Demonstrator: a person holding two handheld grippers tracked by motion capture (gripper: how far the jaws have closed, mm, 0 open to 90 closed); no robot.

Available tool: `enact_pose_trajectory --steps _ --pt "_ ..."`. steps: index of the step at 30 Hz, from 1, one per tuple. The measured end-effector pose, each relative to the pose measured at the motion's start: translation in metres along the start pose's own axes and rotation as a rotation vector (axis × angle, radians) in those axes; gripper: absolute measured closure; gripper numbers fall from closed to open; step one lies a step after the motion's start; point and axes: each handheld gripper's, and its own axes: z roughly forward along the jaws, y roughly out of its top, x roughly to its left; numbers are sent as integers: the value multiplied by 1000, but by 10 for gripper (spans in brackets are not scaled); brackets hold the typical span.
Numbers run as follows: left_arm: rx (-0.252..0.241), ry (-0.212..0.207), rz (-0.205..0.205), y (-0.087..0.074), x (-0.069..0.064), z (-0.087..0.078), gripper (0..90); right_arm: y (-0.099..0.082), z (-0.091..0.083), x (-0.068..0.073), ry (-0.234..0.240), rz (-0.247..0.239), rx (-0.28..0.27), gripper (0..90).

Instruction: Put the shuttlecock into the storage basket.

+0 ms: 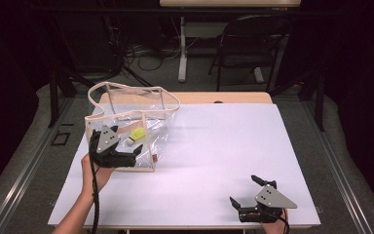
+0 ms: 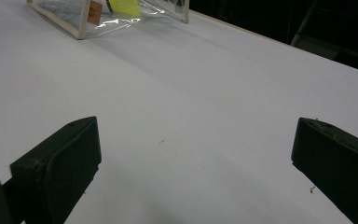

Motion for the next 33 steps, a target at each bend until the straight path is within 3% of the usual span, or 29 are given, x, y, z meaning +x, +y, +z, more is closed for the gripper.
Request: enact_pose_trajectory --steps 17,33 --pt "-31 -53 8 -30 -24 -5 0 0 0 0 2 -1 2 10" --pt "-50 -103 0 -50 -33 -10 0 0 1 1 5 -4 5 10"
